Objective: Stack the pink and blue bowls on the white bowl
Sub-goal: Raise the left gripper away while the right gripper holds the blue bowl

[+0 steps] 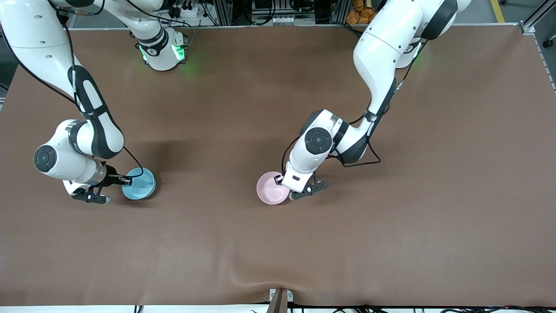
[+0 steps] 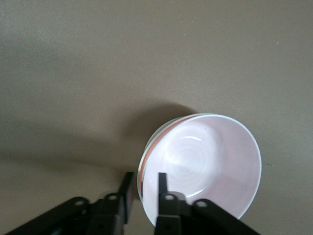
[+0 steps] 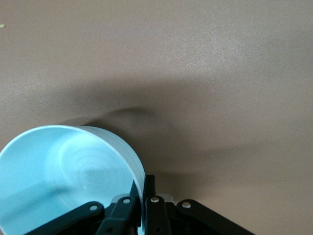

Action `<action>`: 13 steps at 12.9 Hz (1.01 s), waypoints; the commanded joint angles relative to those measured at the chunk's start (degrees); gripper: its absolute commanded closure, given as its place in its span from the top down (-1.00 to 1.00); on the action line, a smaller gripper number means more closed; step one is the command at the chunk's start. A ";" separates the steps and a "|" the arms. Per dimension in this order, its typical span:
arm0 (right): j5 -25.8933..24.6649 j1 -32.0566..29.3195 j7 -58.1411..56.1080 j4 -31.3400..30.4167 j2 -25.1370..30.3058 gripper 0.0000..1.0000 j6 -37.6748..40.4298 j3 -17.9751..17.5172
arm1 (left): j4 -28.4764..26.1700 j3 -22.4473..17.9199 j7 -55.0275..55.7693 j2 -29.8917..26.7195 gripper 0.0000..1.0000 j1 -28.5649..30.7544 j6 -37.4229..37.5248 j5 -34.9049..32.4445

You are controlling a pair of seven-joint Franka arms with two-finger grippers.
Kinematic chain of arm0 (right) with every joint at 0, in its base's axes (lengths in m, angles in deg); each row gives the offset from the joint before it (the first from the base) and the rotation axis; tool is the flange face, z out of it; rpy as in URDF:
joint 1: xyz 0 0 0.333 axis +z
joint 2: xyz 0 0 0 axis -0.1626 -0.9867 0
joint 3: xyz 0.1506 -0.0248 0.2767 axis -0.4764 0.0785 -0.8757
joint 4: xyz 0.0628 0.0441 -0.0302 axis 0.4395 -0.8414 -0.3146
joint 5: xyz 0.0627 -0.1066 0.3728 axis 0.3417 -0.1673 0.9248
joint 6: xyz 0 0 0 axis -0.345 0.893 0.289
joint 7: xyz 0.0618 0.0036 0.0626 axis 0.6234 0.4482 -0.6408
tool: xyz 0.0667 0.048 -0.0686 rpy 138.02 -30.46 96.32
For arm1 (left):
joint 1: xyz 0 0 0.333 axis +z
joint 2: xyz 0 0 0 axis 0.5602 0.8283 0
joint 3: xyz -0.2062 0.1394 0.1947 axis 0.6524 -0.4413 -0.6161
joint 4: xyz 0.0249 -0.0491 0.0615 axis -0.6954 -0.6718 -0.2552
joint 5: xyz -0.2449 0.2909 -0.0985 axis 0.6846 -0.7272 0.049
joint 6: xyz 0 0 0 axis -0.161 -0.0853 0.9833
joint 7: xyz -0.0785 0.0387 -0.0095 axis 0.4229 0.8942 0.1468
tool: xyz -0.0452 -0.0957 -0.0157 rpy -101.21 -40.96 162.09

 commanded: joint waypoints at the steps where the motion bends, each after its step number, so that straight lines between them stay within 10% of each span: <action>1: 0.59 -0.21 -0.77 -0.96 1.91 -0.89 0.78 -0.03 | 0.54 -0.18 0.86 -0.62 1.00 -0.17 0.28 0.67; 13: 0.68 3.22 3.36 -0.26 11.32 -0.88 13.80 -0.12 | 0.54 -1.41 -15.81 -20.38 1.00 14.67 20.84 -1.88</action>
